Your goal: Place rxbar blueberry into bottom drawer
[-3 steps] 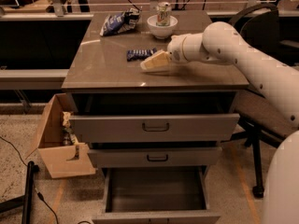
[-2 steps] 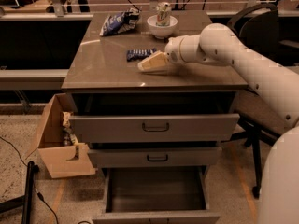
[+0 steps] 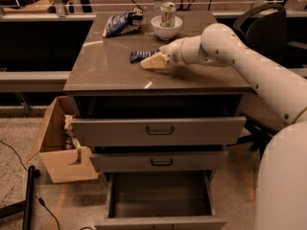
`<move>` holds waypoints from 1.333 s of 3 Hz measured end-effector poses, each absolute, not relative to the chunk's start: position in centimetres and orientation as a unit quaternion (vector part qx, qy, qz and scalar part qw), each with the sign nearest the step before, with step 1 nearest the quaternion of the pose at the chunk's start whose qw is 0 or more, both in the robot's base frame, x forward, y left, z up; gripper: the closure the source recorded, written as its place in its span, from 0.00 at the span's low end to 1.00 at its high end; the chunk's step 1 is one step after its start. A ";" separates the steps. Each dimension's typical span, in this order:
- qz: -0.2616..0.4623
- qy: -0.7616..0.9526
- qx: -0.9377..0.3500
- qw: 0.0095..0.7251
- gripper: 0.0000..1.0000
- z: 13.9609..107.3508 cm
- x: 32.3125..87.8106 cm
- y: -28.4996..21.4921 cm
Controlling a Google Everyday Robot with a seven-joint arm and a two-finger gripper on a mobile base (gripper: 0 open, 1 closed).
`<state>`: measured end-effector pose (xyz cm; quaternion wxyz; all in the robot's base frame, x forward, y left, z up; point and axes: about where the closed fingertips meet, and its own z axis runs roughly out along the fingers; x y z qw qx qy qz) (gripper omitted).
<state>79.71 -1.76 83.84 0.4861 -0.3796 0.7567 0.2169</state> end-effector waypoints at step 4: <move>0.230 0.764 -0.375 0.472 1.00 83.5 79.4 -1.4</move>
Offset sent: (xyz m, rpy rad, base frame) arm -0.0176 -0.0019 -0.0167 0.0148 0.1048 -0.0028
